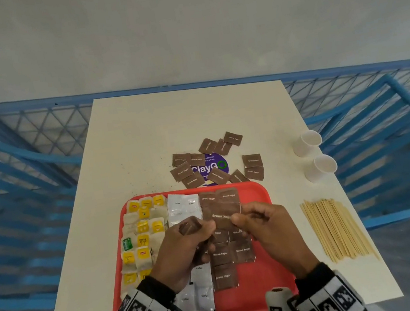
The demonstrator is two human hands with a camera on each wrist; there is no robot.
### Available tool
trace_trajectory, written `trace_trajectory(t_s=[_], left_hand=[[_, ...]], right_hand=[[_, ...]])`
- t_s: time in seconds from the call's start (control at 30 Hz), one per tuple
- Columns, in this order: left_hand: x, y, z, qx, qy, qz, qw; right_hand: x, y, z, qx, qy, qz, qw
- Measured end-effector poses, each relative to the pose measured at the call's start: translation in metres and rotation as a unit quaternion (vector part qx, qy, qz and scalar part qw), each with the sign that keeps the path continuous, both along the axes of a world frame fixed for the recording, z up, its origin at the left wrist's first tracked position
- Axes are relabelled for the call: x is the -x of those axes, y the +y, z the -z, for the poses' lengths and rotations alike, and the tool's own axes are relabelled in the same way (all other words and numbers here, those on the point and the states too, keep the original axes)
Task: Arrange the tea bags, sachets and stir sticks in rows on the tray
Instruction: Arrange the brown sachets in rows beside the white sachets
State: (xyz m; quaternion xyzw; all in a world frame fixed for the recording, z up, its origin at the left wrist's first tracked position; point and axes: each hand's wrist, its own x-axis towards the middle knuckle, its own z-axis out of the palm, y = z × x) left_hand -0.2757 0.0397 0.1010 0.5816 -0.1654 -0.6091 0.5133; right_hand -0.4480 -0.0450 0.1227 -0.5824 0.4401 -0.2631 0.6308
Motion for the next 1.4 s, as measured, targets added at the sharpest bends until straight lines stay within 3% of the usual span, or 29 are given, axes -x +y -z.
trace_trajectory(t_s=[0.13, 0.3, 0.4, 0.77, 0.9, 1.03, 1.17, 1.23, 1.4], left_hand=[[-0.001, 0.009, 0.009, -0.025, -0.017, 0.014, 0.999], [-0.018, 0.029, 0.02, -0.076, 0.029, -0.002, 0.997], [-0.025, 0.038, 0.026, -0.095, 0.055, -0.004, 0.994], [-0.022, 0.04, 0.026, -0.09, 0.176, -0.039, 0.979], [-0.021, 0.038, 0.021, -0.073, 0.259, -0.053, 0.962], [-0.018, 0.036, 0.017, -0.05, 0.265, -0.035, 0.962], [-0.008, 0.032, 0.006, -0.032, 0.185, 0.012, 0.982], [-0.002, 0.029, 0.002, -0.023, 0.132, 0.028, 0.991], [0.001, 0.027, -0.002, -0.009, 0.028, 0.034, 0.999]], right_hand=[[0.019, 0.001, 0.02, -0.017, 0.036, 0.004, 0.999], [0.063, 0.009, 0.089, -0.098, 0.208, -0.05, 0.972], [0.074, 0.018, 0.117, -0.115, 0.25, -0.053, 0.96], [0.063, 0.024, 0.139, -0.074, 0.363, -0.031, 0.928], [0.061, 0.023, 0.131, -0.056, 0.383, -0.015, 0.922], [0.048, 0.019, 0.094, 0.022, 0.332, -0.014, 0.943], [0.013, 0.022, 0.028, -0.003, 0.142, -0.085, 0.986], [0.001, 0.023, 0.016, 0.012, 0.114, -0.11, 0.987], [0.002, 0.017, 0.019, -0.007, 0.059, -0.043, 0.997]])
